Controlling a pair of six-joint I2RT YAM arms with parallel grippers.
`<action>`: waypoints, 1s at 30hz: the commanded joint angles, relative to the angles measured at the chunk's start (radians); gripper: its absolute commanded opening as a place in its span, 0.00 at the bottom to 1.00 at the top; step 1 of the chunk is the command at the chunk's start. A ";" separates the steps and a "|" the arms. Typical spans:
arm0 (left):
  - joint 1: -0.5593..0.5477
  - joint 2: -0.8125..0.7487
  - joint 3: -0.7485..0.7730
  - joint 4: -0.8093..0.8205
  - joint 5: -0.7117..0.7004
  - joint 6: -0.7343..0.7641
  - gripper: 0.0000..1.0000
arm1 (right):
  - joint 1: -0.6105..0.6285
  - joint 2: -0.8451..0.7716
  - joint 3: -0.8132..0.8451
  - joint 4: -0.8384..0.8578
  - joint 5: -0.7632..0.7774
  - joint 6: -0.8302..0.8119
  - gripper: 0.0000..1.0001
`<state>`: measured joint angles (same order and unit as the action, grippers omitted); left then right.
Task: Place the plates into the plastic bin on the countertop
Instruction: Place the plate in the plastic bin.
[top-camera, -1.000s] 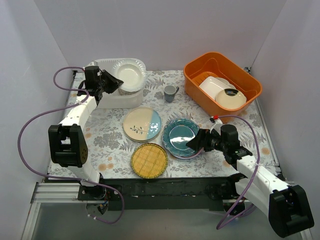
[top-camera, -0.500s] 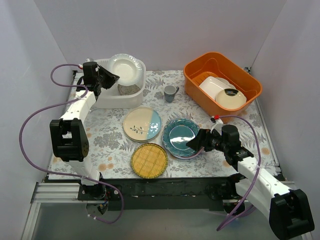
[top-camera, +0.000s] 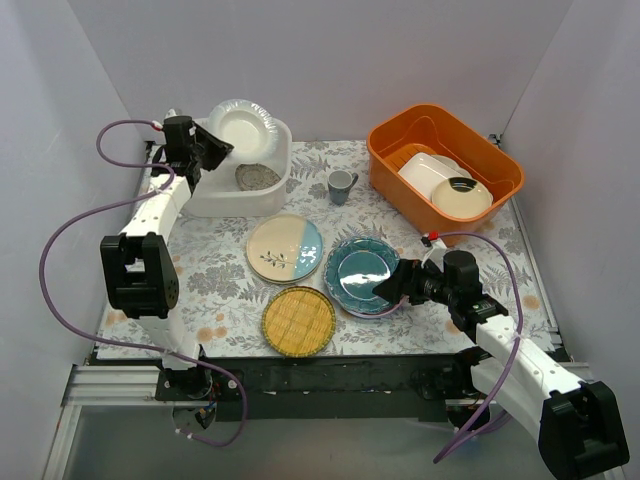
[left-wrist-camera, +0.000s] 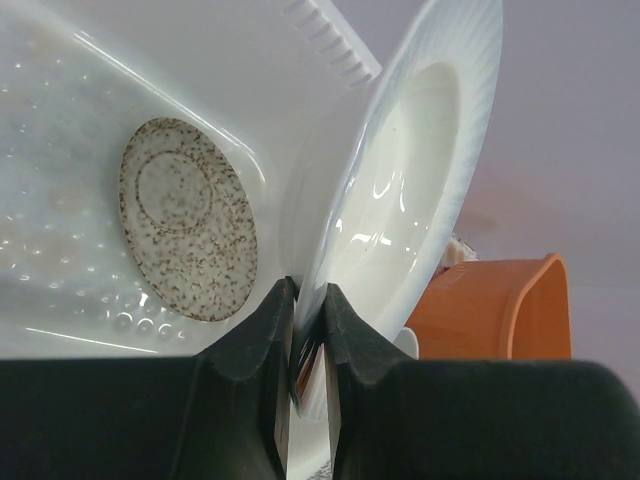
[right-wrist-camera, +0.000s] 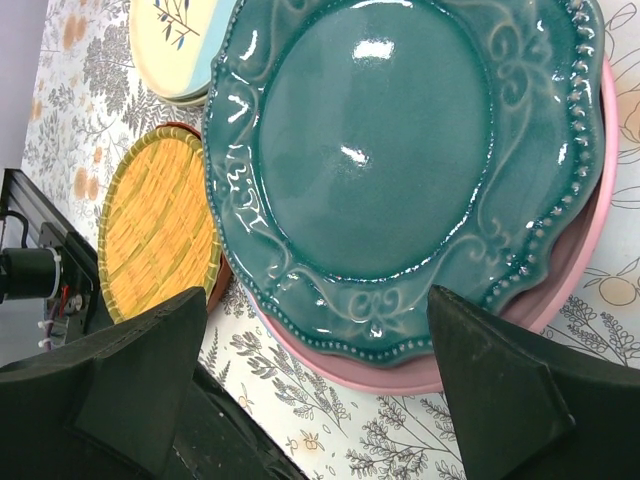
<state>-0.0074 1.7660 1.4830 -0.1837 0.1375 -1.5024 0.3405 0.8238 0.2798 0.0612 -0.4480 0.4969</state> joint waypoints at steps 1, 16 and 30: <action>0.006 0.006 0.053 0.029 -0.007 0.021 0.00 | -0.006 -0.005 0.025 0.008 -0.008 -0.008 0.98; 0.006 0.102 0.008 0.006 -0.015 0.050 0.00 | -0.005 0.024 0.030 0.019 -0.021 -0.014 0.98; 0.006 0.182 0.025 -0.026 -0.009 0.070 0.00 | -0.005 0.052 0.042 0.029 -0.021 -0.014 0.98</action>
<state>-0.0074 1.9739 1.4799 -0.2623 0.1116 -1.4361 0.3405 0.8677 0.2813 0.0662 -0.4595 0.4942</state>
